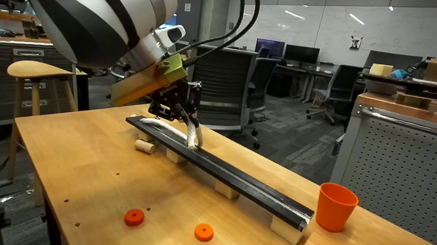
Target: Lay the white rope on the black board
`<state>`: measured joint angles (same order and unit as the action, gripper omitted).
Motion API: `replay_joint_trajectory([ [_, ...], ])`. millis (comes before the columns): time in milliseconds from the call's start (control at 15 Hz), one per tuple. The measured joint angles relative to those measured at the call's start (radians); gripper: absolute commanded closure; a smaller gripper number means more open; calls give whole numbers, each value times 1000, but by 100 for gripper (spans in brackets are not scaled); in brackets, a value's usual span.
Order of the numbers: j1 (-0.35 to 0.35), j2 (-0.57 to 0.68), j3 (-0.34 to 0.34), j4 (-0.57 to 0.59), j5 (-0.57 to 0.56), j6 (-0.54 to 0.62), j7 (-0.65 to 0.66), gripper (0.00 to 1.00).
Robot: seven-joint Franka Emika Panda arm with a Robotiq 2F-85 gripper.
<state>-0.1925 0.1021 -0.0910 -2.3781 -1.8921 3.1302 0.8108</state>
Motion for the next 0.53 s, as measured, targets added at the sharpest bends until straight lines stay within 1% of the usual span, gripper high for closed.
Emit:
replay_joint_trajectory([
  [267, 0, 19, 0, 20, -28, 5, -9, 97],
  [400, -3, 55, 0, 67, -68, 44, -19, 97],
  [533, -15, 107, 0, 137, -118, 109, -49, 97],
])
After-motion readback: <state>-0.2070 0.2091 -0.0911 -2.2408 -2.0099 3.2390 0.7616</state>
